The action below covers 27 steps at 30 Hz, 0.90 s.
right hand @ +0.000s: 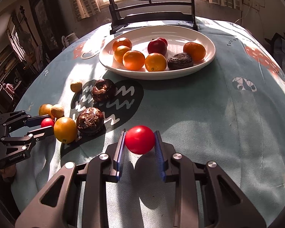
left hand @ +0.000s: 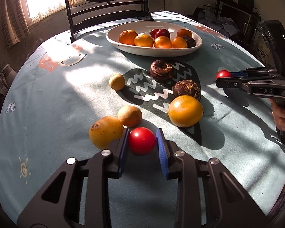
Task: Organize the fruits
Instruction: 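Grasp a red tomato with the right tool while the left tool grasps another red tomato, then carry both red tomatoes over the white plate and open both tools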
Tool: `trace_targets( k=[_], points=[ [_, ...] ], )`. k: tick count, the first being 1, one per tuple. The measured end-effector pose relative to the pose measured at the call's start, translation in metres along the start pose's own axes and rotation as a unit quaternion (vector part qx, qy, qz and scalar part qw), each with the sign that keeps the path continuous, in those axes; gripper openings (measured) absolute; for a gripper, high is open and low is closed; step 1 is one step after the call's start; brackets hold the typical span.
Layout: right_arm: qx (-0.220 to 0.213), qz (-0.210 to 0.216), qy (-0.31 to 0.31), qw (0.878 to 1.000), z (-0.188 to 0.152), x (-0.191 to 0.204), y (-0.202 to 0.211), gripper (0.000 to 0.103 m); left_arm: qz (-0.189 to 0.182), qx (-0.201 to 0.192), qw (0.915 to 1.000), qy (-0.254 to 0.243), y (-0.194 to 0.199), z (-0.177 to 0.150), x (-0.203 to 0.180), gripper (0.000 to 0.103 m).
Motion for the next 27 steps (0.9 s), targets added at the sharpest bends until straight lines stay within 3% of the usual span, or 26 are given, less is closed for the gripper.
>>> trace_targets(
  k=[4, 7, 12, 14, 17, 21, 27],
  points=[
    [-0.006, 0.004, -0.002, 1.000, 0.001, 0.000, 0.003, 0.029, -0.003, -0.005, 0.9999, 0.009, 0.002, 0.000, 0.001, 0.027],
    [-0.017, 0.013, -0.001, 1.000, 0.003, 0.001, 0.008, 0.029, -0.028, -0.014, 0.9994, 0.017, 0.006, 0.001, -0.002, 0.027],
    [-0.055, 0.029, 0.005, 0.998, 0.010, 0.006, 0.020, 0.029, -0.115, -0.046, 0.9905, 0.060, 0.021, 0.016, -0.008, 0.027],
    [-0.084, 0.029, 0.007, 0.996, 0.016, 0.008, 0.025, 0.029, -0.132, -0.063, 0.9862, 0.077, 0.025, 0.033, -0.008, 0.027],
    [-0.128, 0.029, -0.008, 0.991, 0.035, 0.005, 0.026, 0.029, -0.120, -0.083, 0.9847, 0.095, 0.022, 0.072, -0.007, 0.027],
    [-0.166, -0.010, -0.040, 0.985, 0.070, -0.012, 0.013, 0.029, -0.107, -0.080, 0.9840, 0.117, 0.000, 0.127, -0.001, 0.027],
    [-0.175, -0.028, -0.045, 0.983, 0.102, -0.036, -0.019, 0.029, -0.040, -0.048, 0.9921, 0.109, -0.055, 0.185, 0.001, 0.027]
  ],
)
Point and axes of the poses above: each gripper's, at about its wrist camera, not at the fingertips, and y roughly against the way its jaws point, x to its left, z to its top, the point moved 4 cm from there along -y, roughly the way its jaws point, and after that the axes turned 4 degrees about -z, right-handed, at the moved point
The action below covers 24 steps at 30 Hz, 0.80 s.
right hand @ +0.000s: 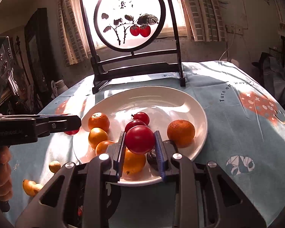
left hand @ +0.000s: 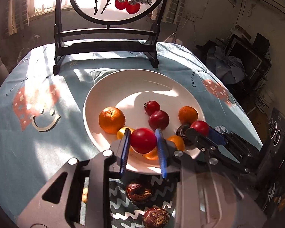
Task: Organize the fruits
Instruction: 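Carry both red tomatoes over the white plate and open both tools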
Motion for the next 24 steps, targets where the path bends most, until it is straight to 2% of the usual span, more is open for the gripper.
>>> trace_targets(
  k=[4, 6, 7, 8, 9, 10, 12, 14, 15, 20, 24],
  points=[
    [0.010, 0.013, -0.016, 1.000, 0.001, -0.012, -0.009, 0.030, 0.035, 0.013, 0.9992, -0.017, -0.027, 0.012, -0.001, 0.027],
    [0.015, 0.020, -0.019, 1.000, 0.002, -0.013, -0.011, 0.033, 0.066, 0.017, 0.9973, -0.028, -0.037, 0.015, -0.001, 0.029],
    [0.016, 0.019, -0.019, 1.000, 0.002, -0.012, -0.011, 0.036, 0.082, 0.019, 0.9959, -0.033, -0.039, 0.015, -0.001, 0.048],
    [0.016, 0.015, -0.016, 1.000, 0.002, -0.012, -0.010, 0.042, 0.099, 0.017, 0.9943, -0.036, -0.037, 0.015, -0.001, 0.078],
    [0.015, 0.011, -0.012, 1.000, 0.002, -0.010, -0.007, 0.044, 0.110, 0.002, 0.9932, -0.038, -0.029, 0.015, 0.000, 0.084],
    [0.011, 0.009, -0.008, 1.000, 0.002, -0.008, -0.003, 0.049, 0.113, -0.014, 0.9926, -0.042, -0.019, 0.013, -0.001, 0.085],
    [0.000, 0.014, 0.003, 1.000, 0.004, 0.000, 0.005, 0.050, 0.115, -0.026, 0.9915, -0.055, 0.002, 0.009, -0.002, 0.088],
    [-0.002, 0.020, 0.013, 1.000, 0.003, 0.008, 0.012, 0.050, 0.124, -0.047, 0.9895, -0.059, 0.028, 0.001, 0.002, 0.097],
    [-0.001, 0.025, 0.017, 1.000, 0.002, 0.013, 0.015, 0.050, 0.131, -0.057, 0.9880, -0.057, 0.040, -0.005, 0.006, 0.098],
    [0.005, 0.047, 0.044, 0.998, -0.006, 0.039, 0.028, 0.051, 0.136, -0.080, 0.9865, -0.046, 0.088, -0.041, 0.033, 0.101],
    [0.009, 0.053, 0.058, 0.997, -0.014, 0.055, 0.039, 0.051, 0.137, -0.100, 0.9854, -0.016, 0.105, -0.069, 0.068, 0.101]
  ],
)
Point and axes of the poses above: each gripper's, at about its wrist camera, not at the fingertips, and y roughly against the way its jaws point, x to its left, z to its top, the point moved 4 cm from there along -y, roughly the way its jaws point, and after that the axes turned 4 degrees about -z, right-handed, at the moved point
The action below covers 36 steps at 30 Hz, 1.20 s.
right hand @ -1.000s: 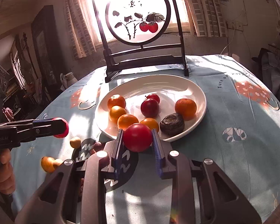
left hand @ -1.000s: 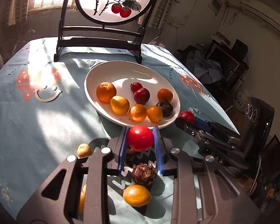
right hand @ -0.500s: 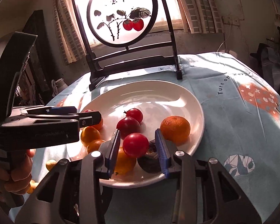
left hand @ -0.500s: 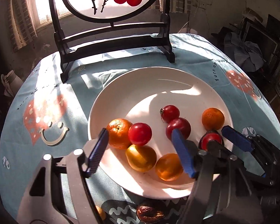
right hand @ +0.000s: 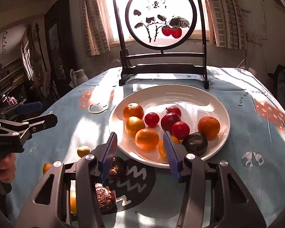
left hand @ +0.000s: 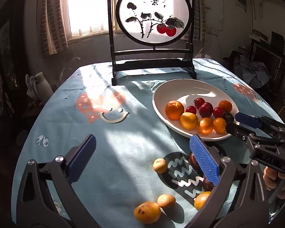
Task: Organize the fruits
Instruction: 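Carry both red tomatoes over the white plate and open both tools, then grasp a large yellow-orange citrus fruit with the right tool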
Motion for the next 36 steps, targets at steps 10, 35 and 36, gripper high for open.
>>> trace_targets(
  k=[10, 35, 36],
  points=[
    [0.080, 0.049, 0.016, 0.995, -0.043, 0.047, 0.014, 0.056, 0.068, 0.051, 0.9897, 0.115, -0.014, -0.030, 0.062, 0.101],
    [0.101, 0.032, 0.249, 0.963, -0.084, 0.115, -0.002, 0.040, 0.051, 0.051, 0.9874, 0.141, 0.000, -0.038, 0.070, 0.101],
    [0.101, 0.030, 0.251, 0.962, -0.084, 0.115, -0.002, 0.040, 0.053, 0.050, 0.9875, 0.140, 0.000, -0.038, 0.070, 0.101]
  ],
)
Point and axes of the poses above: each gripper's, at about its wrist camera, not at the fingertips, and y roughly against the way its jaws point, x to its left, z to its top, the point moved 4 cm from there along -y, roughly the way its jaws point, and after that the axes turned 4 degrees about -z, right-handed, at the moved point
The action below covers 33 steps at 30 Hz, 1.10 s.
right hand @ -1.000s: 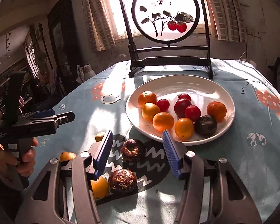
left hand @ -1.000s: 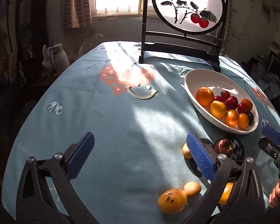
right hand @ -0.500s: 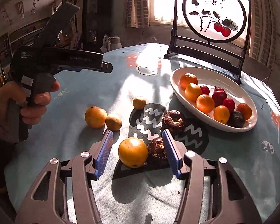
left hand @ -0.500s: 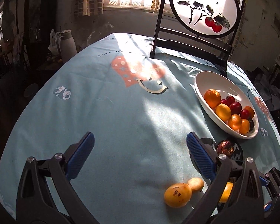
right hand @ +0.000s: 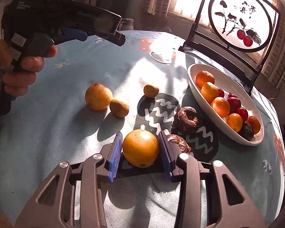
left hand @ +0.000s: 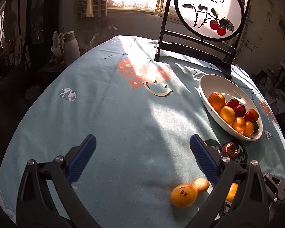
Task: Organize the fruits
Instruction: 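Grasp a large yellow-orange citrus fruit with the right tool, then grasp a large spotted yellow fruit with the left tool while the right tool carries the citrus to the plate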
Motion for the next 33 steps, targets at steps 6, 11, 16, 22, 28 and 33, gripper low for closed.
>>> trace_targets(
  k=[6, 11, 16, 22, 28, 33],
  points=[
    [-0.020, 0.037, -0.062, 0.997, 0.002, -0.016, 0.011, 0.038, -0.003, 0.011, 0.9998, -0.015, -0.001, -0.004, 0.004, 0.101],
    [-0.041, 0.069, -0.179, 0.981, 0.005, -0.056, 0.024, 0.038, -0.084, 0.012, 0.9877, -0.131, 0.014, -0.028, -0.021, 0.101],
    [-0.031, 0.057, -0.222, 0.973, 0.001, -0.072, 0.021, 0.038, -0.122, 0.042, 0.9675, -0.218, 0.012, -0.058, -0.045, 0.099],
    [-0.019, 0.056, -0.234, 0.970, -0.004, -0.075, 0.017, 0.038, -0.140, 0.058, 0.9523, -0.265, 0.011, -0.074, -0.061, 0.076],
    [-0.019, 0.054, -0.232, 0.971, -0.005, -0.074, 0.017, 0.038, -0.125, 0.082, 0.9534, -0.262, 0.000, -0.079, -0.056, 0.059],
    [-0.018, 0.055, -0.232, 0.971, -0.006, -0.074, 0.017, 0.038, -0.127, 0.093, 0.9525, -0.261, -0.005, -0.081, -0.055, 0.050]
  ],
)
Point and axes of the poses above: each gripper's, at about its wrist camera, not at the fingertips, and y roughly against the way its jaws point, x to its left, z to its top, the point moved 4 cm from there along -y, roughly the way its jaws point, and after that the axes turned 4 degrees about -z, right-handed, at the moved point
